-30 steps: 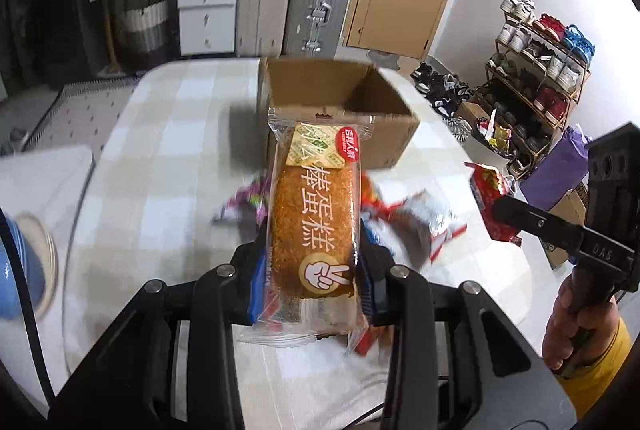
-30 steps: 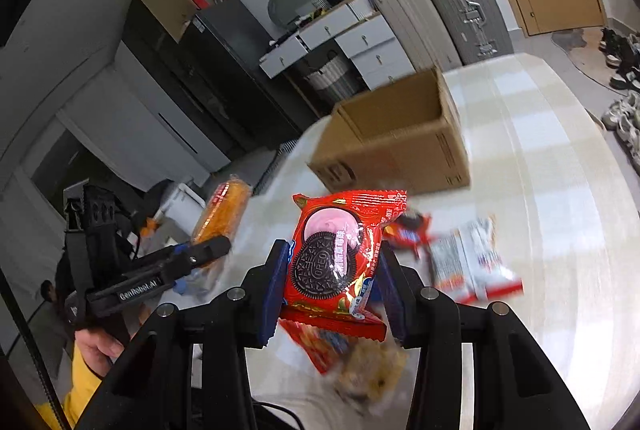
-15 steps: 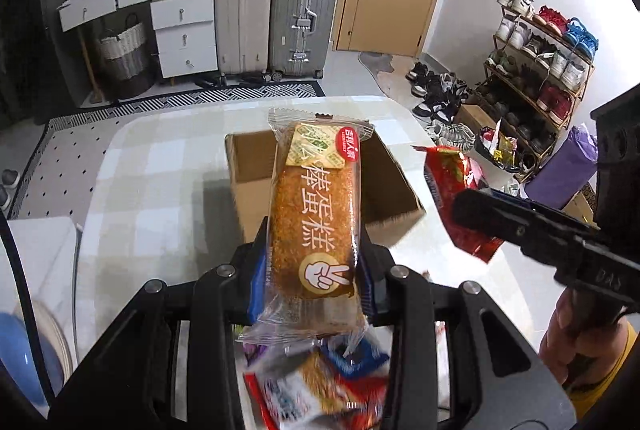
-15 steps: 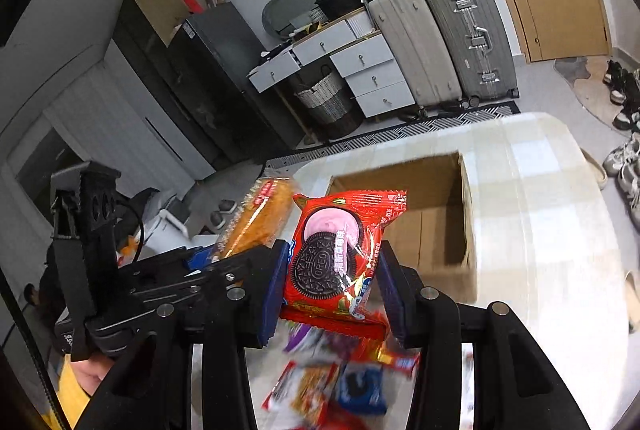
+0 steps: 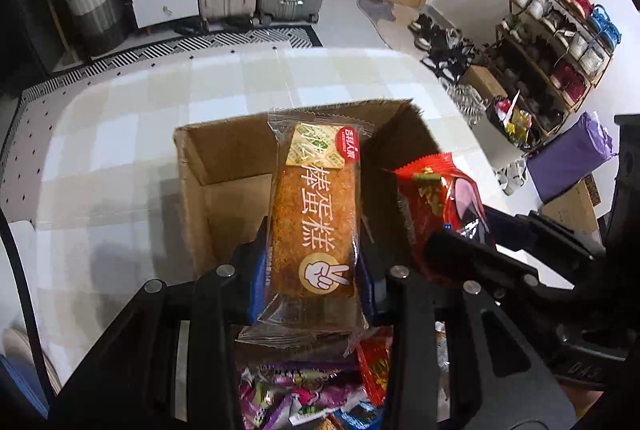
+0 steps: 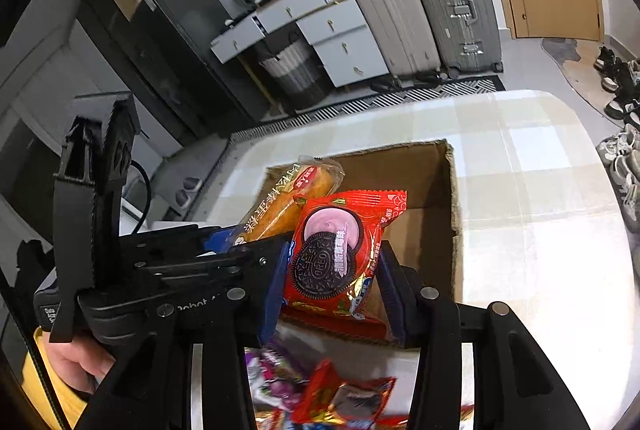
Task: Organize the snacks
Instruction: 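Lift and carry the Oreo pack and cake bar over the cardboard box with both tools, then open both tools to drop the Oreo pack and cake bar into the box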
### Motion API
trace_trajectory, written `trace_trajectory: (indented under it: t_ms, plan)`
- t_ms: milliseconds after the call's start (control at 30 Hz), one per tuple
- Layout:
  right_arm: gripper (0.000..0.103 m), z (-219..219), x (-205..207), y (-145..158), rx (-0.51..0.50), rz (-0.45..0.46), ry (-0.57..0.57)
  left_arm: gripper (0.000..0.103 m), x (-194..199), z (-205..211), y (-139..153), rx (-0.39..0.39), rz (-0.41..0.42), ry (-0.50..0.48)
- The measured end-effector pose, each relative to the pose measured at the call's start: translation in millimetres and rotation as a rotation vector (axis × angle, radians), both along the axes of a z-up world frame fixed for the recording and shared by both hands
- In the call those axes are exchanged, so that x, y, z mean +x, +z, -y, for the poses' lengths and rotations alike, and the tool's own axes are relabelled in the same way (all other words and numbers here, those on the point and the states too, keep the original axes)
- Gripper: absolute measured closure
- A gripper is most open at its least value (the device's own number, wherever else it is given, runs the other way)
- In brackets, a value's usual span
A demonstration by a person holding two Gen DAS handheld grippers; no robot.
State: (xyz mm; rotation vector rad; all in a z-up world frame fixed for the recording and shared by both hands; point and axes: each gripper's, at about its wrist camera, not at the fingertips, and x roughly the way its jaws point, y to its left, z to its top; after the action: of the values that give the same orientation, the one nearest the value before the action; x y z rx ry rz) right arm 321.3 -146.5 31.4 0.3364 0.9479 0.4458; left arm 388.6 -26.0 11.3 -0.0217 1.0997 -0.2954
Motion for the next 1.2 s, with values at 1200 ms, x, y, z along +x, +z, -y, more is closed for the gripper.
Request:
trace_trajectory:
  t_ms: [1200]
  plan:
    - [0.057,-8.8,17.6,-38.1,-0.097,-0.085,-0.020,0.053,-27.9,-25.2,-51.5,-0.039,-0.054,0.062]
